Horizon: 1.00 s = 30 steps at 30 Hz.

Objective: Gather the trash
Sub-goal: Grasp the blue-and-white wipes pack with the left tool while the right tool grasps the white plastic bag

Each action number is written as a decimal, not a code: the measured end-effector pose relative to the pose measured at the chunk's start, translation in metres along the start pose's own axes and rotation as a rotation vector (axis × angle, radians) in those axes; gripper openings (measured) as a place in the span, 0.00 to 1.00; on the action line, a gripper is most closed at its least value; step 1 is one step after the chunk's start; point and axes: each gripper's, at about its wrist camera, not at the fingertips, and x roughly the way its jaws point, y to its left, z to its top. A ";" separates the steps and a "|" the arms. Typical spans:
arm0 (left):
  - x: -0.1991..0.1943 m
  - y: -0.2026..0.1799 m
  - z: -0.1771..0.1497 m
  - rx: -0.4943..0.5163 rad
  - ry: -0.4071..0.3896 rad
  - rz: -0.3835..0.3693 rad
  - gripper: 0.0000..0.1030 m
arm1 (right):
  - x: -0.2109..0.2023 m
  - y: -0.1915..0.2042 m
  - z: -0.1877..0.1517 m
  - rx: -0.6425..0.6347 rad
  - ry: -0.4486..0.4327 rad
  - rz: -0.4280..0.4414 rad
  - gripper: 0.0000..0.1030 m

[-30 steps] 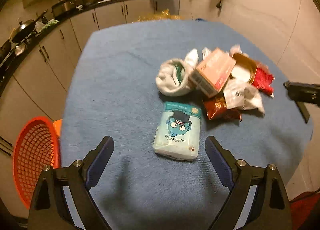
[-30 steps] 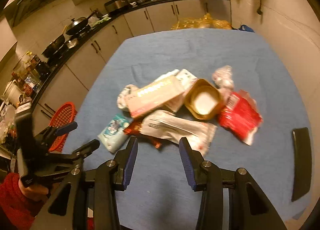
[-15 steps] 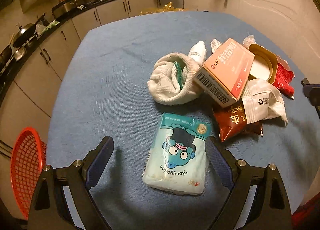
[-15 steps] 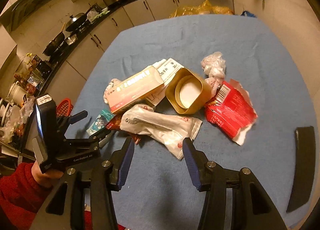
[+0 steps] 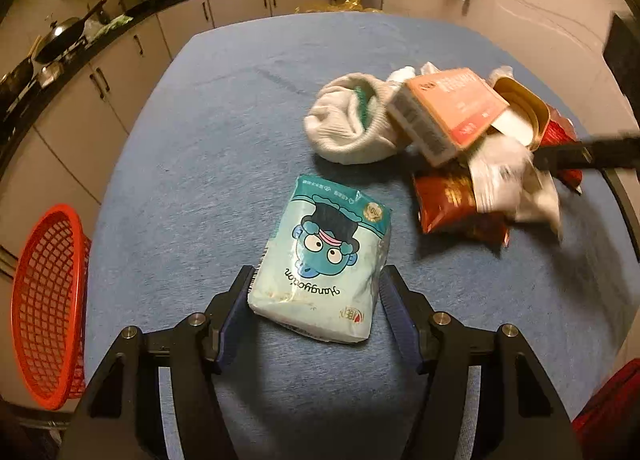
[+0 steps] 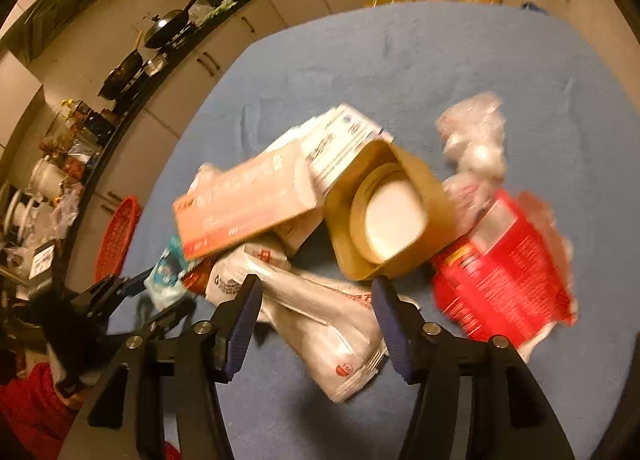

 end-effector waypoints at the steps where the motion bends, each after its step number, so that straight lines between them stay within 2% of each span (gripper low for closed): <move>1: 0.000 0.001 0.000 -0.004 0.001 -0.001 0.62 | 0.001 0.003 -0.003 -0.010 0.020 0.015 0.62; 7: 0.002 0.011 0.003 -0.015 0.009 -0.004 0.75 | 0.000 0.032 -0.033 -0.095 0.144 0.102 0.63; 12: 0.009 0.012 0.012 0.007 0.008 0.009 0.84 | -0.001 0.046 -0.033 -0.178 0.113 0.036 0.63; 17: 0.014 0.015 0.017 0.007 -0.012 0.006 0.84 | 0.014 0.058 -0.022 -0.265 0.121 -0.011 0.63; 18: 0.013 0.015 0.016 0.005 -0.017 0.006 0.82 | 0.018 0.057 -0.022 -0.283 0.132 -0.019 0.63; 20: 0.010 0.013 0.015 0.013 -0.039 0.002 0.67 | 0.027 0.062 -0.024 -0.301 0.154 -0.027 0.63; 21: 0.008 0.010 0.013 0.019 -0.049 0.000 0.49 | 0.032 0.063 -0.025 -0.301 0.166 -0.049 0.52; 22: 0.006 0.007 0.014 0.031 -0.054 -0.002 0.43 | 0.036 0.063 -0.029 -0.302 0.181 -0.075 0.42; 26: 0.001 0.002 0.009 0.035 -0.054 -0.003 0.32 | 0.030 0.071 -0.033 -0.300 0.162 -0.078 0.32; 30: -0.018 0.002 0.003 0.013 -0.097 -0.040 0.31 | 0.014 0.079 -0.040 -0.286 0.119 -0.094 0.29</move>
